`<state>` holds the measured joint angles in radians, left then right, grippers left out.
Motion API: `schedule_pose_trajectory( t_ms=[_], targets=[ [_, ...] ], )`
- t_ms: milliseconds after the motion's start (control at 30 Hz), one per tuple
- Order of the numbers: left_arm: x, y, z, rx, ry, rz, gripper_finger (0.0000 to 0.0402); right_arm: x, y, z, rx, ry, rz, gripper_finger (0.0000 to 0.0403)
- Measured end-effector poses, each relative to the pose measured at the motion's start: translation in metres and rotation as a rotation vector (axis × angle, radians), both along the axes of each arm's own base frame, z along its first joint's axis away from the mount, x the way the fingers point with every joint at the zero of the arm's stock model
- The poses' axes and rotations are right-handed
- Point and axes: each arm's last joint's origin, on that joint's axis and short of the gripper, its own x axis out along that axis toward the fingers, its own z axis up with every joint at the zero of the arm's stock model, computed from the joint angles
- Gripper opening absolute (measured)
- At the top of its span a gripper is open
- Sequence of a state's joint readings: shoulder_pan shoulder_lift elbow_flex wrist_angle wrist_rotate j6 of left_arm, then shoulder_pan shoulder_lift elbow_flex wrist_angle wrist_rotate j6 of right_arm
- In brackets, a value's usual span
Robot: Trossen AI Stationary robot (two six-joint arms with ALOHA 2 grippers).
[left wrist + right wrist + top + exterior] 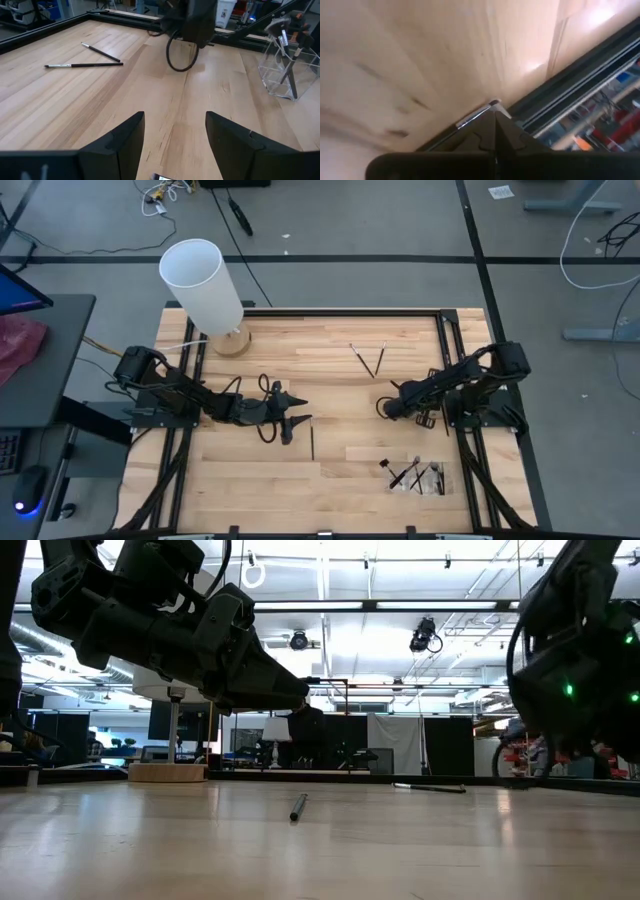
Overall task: Pick & Place Makeup Supplies
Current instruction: Put the silver makeup brush into the transparent organizer
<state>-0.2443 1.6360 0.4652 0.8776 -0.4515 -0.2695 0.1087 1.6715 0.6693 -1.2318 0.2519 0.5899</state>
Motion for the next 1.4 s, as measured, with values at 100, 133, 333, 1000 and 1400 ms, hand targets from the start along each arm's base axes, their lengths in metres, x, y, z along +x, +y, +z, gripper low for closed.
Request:
schedule_pose_trajectory(
  t_ms=[100, 133, 333, 1000, 1400],
  targets=[
    [0.0, 0.0, 0.0, 0.0, 0.001, 0.0, 0.0213, 0.001, -0.003, -0.01, -0.005, 0.066, -0.015, 0.0],
    [0.0, 0.0, 0.0, 0.001, 0.001, 0.0, 0.0213, 0.001, -0.004, -0.014, -0.006, 0.092, -0.02, 0.0],
    [0.0, 0.0, 0.0, 0.001, 0.001, 0.0, 0.0213, 0.001, -0.005, -0.028, 0.031, 0.189, -0.003, 0.0],
    [0.0, 0.0, 0.0, 0.0, 0.001, 0.0, 0.0213, 0.024, 0.004, 0.008, 0.153, -0.118, -0.109, 0.0],
    [0.0, 0.0, 0.0, 0.0, 0.001, 0.0, 0.0213, 0.004, 0.025, 0.011, 0.245, 0.002, -0.218, 0.0]
  ],
)
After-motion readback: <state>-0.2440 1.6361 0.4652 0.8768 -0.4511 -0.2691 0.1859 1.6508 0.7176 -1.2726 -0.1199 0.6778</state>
